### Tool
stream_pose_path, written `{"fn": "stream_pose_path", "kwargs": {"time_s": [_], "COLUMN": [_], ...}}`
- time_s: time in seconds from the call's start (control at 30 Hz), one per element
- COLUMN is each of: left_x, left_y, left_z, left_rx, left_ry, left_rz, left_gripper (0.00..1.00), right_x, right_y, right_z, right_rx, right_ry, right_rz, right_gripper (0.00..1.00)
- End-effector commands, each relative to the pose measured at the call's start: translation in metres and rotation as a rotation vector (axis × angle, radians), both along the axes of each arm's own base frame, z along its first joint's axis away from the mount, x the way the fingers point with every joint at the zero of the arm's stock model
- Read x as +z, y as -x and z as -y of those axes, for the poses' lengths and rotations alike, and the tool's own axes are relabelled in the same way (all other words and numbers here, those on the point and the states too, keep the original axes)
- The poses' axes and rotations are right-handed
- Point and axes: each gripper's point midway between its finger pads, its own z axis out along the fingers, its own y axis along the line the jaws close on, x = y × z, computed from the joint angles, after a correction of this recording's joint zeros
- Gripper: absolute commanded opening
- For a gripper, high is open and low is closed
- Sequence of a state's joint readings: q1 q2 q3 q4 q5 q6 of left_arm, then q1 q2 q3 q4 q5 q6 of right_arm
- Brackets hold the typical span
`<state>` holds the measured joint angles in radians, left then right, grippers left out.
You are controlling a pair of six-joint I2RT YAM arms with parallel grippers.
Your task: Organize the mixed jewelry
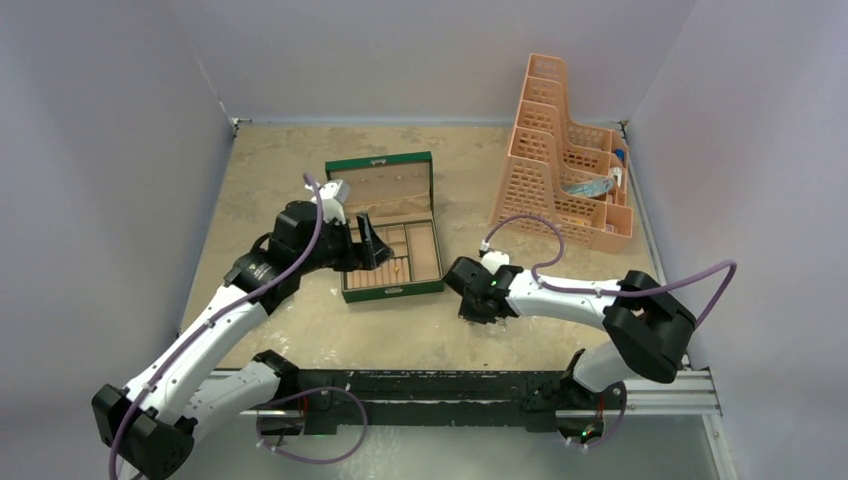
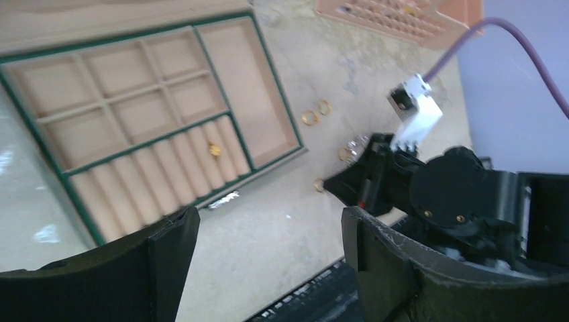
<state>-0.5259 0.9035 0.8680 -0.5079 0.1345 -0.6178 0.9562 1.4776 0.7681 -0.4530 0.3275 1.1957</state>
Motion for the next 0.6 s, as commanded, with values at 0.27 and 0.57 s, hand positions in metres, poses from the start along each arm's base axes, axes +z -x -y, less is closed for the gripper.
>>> {"fn": "stream_pose_path", "kwargs": {"time_s": [0.27, 0.57], "left_x": [-0.008, -0.013], "left_y": [0.032, 0.022], "left_z": [0.085, 0.105], "left_rx": [-0.392, -0.466], "left_ry": [0.376, 0.471], "left_rz": [-0.251, -0.252], "left_gripper": [0.79, 0.6], "right_x": [0.074, 0.14], "right_y": [-0.035, -0.044], "right_z": [-0.022, -0.053], "right_rx": [0.011, 0.118], "right_ry": [-0.265, -0.498], "right_rz": [0.313, 0.484], "right_gripper": [0.0, 0.0]}}
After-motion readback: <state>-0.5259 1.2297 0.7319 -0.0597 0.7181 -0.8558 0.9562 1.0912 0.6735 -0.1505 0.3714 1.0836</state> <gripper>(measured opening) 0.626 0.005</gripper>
